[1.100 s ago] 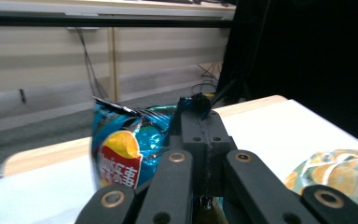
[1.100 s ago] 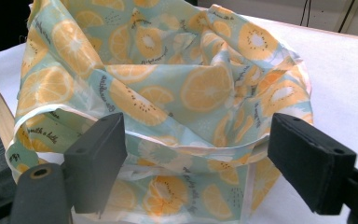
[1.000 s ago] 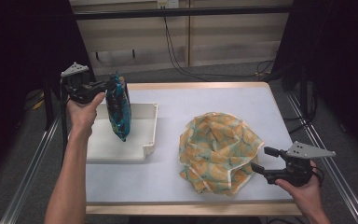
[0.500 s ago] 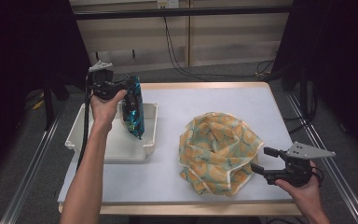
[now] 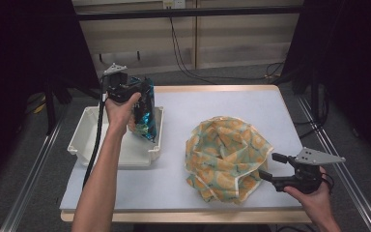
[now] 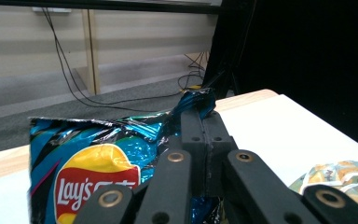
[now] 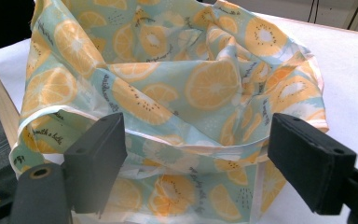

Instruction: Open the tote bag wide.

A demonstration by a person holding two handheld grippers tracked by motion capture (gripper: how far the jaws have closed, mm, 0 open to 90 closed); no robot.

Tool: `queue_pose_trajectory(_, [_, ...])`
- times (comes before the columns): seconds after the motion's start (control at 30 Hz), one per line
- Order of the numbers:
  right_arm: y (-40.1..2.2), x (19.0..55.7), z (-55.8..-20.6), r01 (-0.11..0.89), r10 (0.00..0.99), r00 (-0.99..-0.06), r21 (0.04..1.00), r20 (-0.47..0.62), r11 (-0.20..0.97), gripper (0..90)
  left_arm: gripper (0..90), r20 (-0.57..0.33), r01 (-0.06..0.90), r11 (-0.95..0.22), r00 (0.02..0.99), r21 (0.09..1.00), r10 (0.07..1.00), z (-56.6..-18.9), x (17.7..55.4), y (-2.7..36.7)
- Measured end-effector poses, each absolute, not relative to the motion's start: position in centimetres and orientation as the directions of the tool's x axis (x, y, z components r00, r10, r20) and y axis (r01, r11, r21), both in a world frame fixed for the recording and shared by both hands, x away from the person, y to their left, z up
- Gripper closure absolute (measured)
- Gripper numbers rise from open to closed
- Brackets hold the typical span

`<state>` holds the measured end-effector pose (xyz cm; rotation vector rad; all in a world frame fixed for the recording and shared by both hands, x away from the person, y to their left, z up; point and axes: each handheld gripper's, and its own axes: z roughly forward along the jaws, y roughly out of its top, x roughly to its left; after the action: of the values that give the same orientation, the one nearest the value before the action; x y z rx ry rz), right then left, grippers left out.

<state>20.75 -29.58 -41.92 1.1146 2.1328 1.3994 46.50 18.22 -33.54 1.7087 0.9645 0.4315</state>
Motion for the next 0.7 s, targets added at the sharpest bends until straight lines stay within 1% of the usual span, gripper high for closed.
queue_pose_trajectory(0.1, [-29.6, 20.8, -41.8, 0.416, 0.769, -0.628, 0.887, 0.122, 0.199, 19.3, 89.9, -0.165, 0.376, -0.100, 0.611, 0.921, 0.774, -34.1, 46.8, 17.7])
queue_pose_trajectory(0.2, [-29.6, 20.8, -41.8, 0.416, 0.768, -0.628, 0.888, 0.126, 0.194, 19.3, 90.0, -0.183, 0.388, -0.088, 0.607, 0.918, 0.773, -34.6, 47.2, 17.5])
queue_pose_trajectory(0.33, [-29.6, 20.8, -41.9, 0.418, 0.769, -0.627, 0.887, 0.124, 0.198, 19.3, 90.0, -0.164, 0.387, -0.104, 0.600, 0.916, 0.783, -35.3, 47.5, 16.8])
queue_pose_trajectory(0.57, [-29.7, 20.8, -41.8, 0.421, 0.770, -0.624, 0.886, 0.129, 0.193, 19.3, 90.0, -0.165, 0.381, -0.081, 0.570, 0.921, 0.805, -35.7, 48.7, 17.6])
queue_pose_trajectory(0.7, [-29.8, 20.9, -42.0, 0.421, 0.770, -0.625, 0.885, 0.126, 0.197, 19.3, 89.9, -0.187, 0.383, -0.060, 0.574, 0.922, 0.797, -35.8, 48.9, 17.9])
